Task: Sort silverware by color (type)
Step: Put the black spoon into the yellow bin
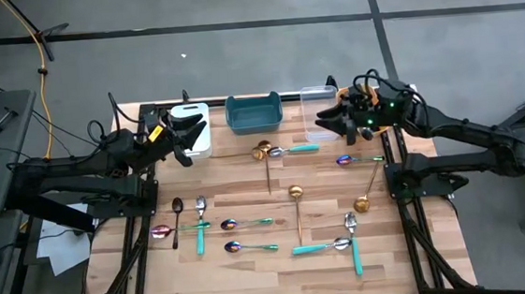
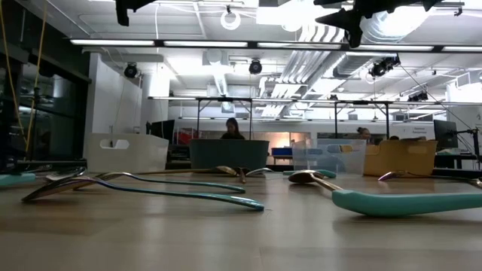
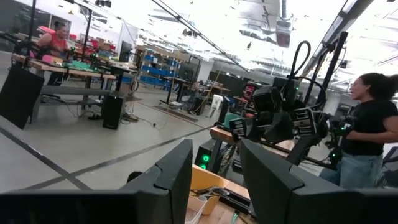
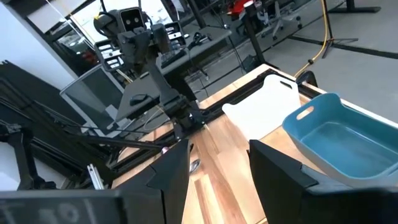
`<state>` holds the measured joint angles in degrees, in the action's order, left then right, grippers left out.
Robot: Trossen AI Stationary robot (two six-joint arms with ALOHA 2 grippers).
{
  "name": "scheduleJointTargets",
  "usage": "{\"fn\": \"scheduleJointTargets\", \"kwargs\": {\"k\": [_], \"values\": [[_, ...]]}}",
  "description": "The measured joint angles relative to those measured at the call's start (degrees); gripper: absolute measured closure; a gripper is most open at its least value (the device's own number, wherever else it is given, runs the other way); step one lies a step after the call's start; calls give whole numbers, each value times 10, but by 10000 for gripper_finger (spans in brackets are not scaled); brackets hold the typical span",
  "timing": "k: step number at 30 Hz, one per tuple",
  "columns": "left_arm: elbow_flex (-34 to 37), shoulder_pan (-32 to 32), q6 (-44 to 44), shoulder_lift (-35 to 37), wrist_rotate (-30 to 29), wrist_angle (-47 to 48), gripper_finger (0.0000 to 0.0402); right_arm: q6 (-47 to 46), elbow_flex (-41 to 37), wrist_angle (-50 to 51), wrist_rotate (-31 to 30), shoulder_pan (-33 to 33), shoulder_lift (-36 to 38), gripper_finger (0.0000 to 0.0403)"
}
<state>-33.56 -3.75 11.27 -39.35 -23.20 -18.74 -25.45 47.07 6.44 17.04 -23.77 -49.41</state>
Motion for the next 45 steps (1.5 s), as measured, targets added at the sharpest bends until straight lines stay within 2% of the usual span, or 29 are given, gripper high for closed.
{"fn": "scheduleJointTargets", "kwargs": {"k": [10,22,27,33,45], "values": [[0,4,20,0,1,1,273,20,0,13,0,0,-1,243],[0,4,20,0,0,8,273,0,0,54,0,0,-1,243],[0,4,21,0,-1,8,273,41,0,53,-4,-8,-1,243],[0,4,21,0,-34,25,273,78,0,53,-4,-10,-1,243],[0,5,47,0,-31,14,273,48,0,54,2,-9,0,243]]}}
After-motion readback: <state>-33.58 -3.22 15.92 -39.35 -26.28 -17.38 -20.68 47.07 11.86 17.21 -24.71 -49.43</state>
